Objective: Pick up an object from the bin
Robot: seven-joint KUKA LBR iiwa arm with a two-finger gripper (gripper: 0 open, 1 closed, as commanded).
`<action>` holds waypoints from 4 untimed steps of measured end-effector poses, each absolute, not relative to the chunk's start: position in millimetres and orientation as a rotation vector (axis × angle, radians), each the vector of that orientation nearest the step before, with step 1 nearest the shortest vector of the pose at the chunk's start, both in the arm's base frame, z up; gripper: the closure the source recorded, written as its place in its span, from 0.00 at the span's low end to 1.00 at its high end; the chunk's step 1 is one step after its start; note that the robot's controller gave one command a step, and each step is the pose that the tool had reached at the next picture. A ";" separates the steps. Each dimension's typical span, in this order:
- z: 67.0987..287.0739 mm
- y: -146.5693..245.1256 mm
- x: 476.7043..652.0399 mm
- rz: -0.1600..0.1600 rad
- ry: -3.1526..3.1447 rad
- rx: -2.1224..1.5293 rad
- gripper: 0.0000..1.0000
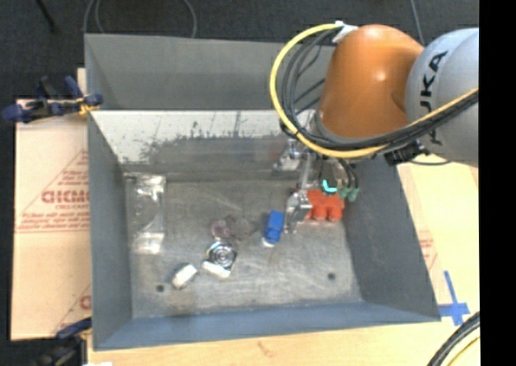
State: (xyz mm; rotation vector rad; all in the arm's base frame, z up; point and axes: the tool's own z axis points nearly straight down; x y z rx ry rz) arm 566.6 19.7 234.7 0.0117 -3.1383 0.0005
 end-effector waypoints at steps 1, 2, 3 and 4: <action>72.7 40.0 566.2 -0.004 -3.140 -0.284 0.00; 76.1 40.1 567.5 -0.005 -3.144 -0.284 1.00; 166.8 42.7 520.4 -0.004 -3.129 -0.362 1.00; 219.9 40.2 528.0 -0.003 -3.126 -0.387 1.00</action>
Offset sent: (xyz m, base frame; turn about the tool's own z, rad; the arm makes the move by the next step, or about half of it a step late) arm -0.0043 0.0209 -0.1647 0.1875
